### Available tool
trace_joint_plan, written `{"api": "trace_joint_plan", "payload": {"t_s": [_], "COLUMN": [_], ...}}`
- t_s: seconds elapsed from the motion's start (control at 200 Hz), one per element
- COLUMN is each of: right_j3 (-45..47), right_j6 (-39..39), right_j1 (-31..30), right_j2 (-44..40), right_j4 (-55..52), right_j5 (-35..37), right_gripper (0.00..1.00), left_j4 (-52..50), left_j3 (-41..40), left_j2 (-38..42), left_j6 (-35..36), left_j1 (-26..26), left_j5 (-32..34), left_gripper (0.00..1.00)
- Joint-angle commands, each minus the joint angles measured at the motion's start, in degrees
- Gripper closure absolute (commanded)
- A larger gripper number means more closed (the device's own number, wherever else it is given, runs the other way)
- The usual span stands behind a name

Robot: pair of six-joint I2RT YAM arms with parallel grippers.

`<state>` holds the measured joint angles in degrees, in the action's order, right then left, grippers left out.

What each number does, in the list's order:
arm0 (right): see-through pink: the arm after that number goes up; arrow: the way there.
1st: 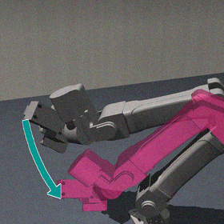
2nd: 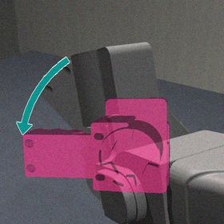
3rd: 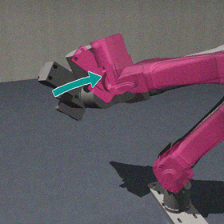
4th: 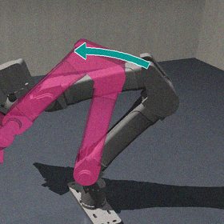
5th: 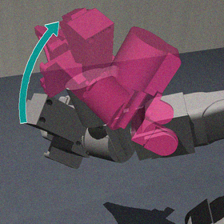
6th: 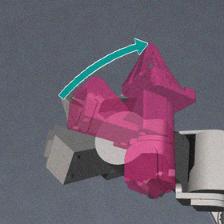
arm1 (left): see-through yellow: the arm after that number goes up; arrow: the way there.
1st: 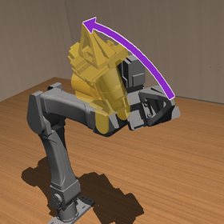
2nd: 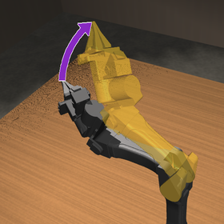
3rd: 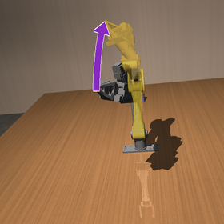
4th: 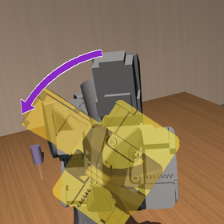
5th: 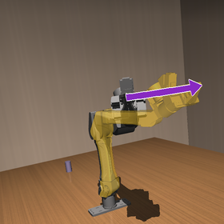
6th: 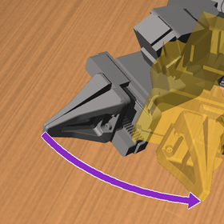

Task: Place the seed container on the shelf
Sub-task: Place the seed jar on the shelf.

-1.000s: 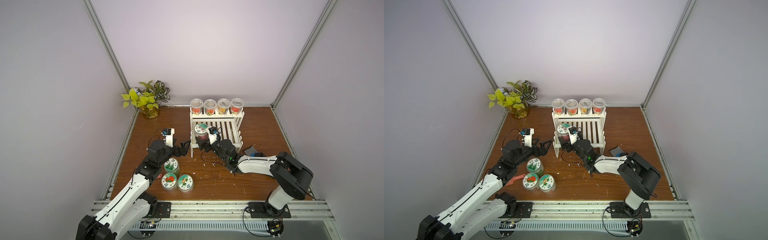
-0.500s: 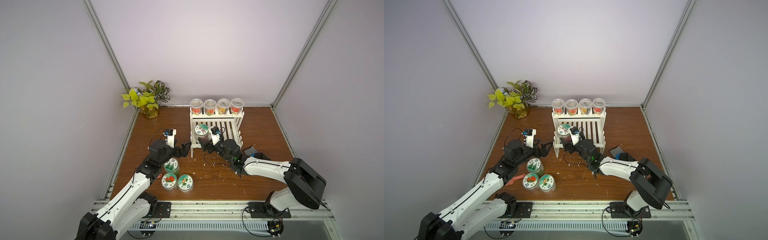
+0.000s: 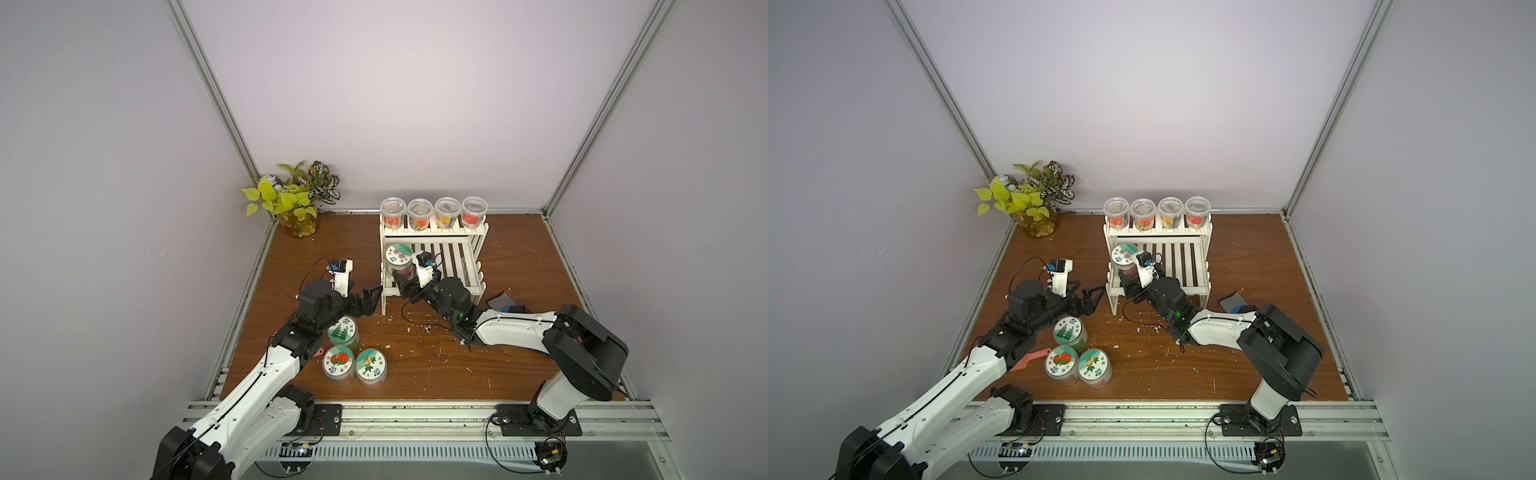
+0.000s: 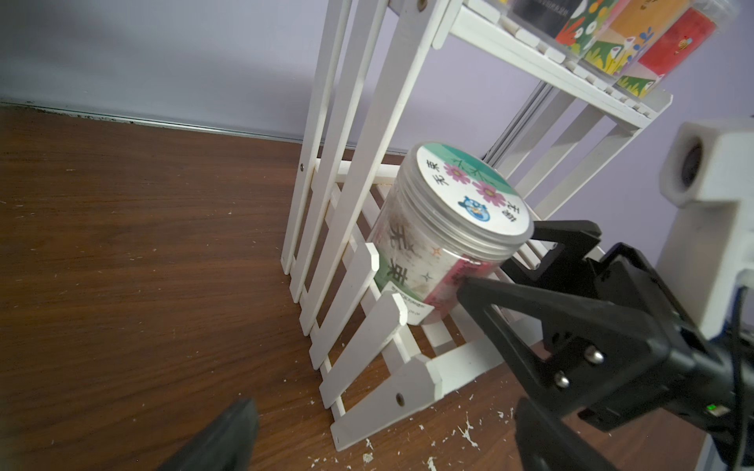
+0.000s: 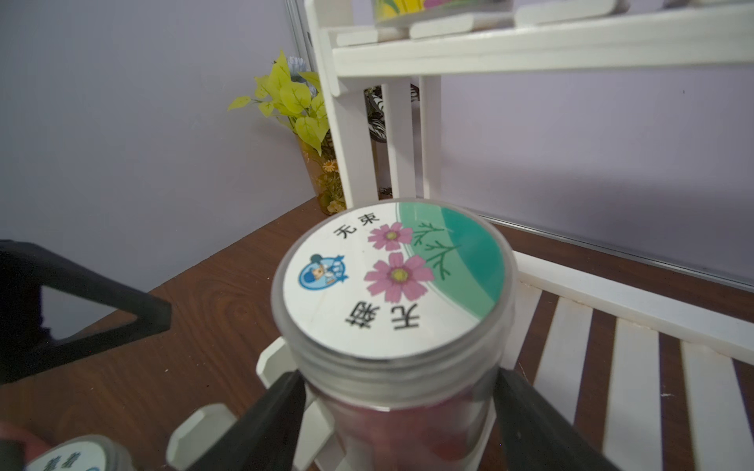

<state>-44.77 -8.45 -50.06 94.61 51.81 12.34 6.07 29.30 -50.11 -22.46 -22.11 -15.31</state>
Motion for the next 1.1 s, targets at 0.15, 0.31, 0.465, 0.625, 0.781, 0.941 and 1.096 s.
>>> {"api": "trace_joint_plan", "payload": {"t_s": [0.15, 0.31, 0.465, 0.625, 0.781, 0.941, 1.096], "right_j3": [-2.95, -4.71, -6.16, -7.37, -8.36, -8.83, -9.25], "right_j6": [-2.36, -3.02, -3.42, -3.33, -3.1, -2.76, -2.54], "right_j1": [0.83, 1.25, 1.63, 1.89, 2.14, 2.24, 2.2], "right_j2": [2.46, 4.35, 5.68, 6.83, 7.69, 8.22, 8.76], "right_j4": [6.12, 6.28, 6.72, 6.46, 5.93, 6.04, 5.54], "right_j5": [4.46, 4.15, 6.25, 6.94, 8.47, 9.44, 9.14], "right_gripper": [0.22, 0.22, 0.22, 0.22, 0.21, 0.21, 0.21], "left_j4": [-1.04, -1.25, -1.55, -2.02, -2.2, -2.42, -2.37], "left_j3": [1.73, 1.82, 1.82, 1.84, 1.73, 1.84, 1.85], "left_j2": [1.41, 1.38, 1.56, 1.85, 2.26, 2.43, 2.22], "left_j6": [0.67, 0.84, 0.86, 1.11, 1.12, 1.19, 1.11], "left_j1": [0.5, 0.53, 0.49, 0.49, 0.49, 0.49, 0.49], "left_j5": [1.07, 0.99, 1.25, 1.46, 1.6, 1.78, 1.76], "left_gripper": [0.0, 0.0, 0.0, 0.0, 0.0, 0.0, 0.0]}}
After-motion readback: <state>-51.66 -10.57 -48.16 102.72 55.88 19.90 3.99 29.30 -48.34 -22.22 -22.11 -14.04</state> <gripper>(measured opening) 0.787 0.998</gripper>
